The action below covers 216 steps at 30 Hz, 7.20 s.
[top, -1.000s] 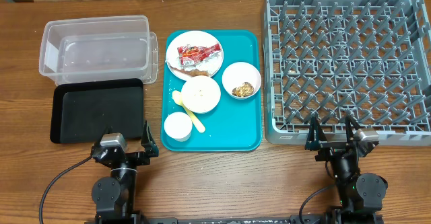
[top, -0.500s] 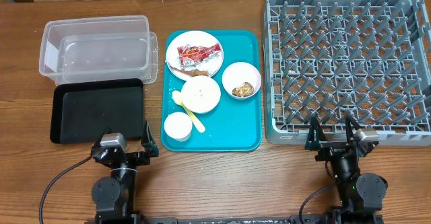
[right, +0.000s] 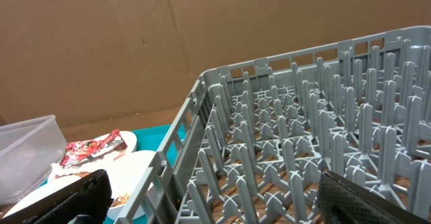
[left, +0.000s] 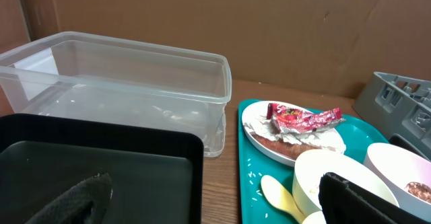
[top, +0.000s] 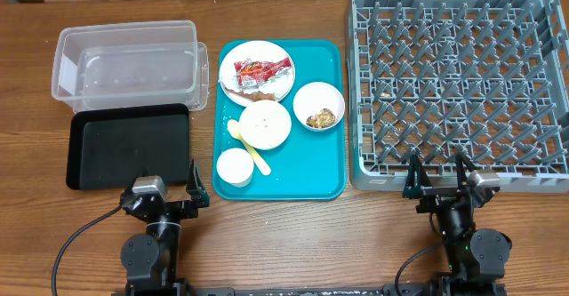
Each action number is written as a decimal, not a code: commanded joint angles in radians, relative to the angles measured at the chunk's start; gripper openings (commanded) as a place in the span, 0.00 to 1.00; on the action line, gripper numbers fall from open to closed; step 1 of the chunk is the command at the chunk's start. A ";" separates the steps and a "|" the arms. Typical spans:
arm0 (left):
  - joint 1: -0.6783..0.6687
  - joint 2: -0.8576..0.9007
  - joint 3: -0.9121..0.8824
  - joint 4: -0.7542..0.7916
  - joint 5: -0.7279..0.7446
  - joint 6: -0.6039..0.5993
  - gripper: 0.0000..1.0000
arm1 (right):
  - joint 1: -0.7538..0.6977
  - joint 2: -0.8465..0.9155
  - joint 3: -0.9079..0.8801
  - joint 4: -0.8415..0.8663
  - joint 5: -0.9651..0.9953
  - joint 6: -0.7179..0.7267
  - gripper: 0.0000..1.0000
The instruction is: Sort waste into correct bins and load items into the dishwasher
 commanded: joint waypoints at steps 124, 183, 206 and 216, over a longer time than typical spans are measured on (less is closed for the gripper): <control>-0.275 2.451 2.884 -1.303 -0.001 0.123 0.04 | -0.007 1.143 1.324 -1.008 -0.220 -0.056 1.00; -0.308 2.432 2.601 -1.450 0.133 0.480 0.95 | -0.007 1.143 1.324 -1.042 -0.220 -0.053 1.00; -0.310 2.678 2.597 -1.444 0.104 -0.218 0.81 | -0.007 1.196 1.324 -1.063 -0.220 -0.053 1.00; -0.343 2.678 2.595 -1.338 0.068 -0.217 0.72 | -0.007 1.215 1.323 -1.062 -0.220 -0.053 1.00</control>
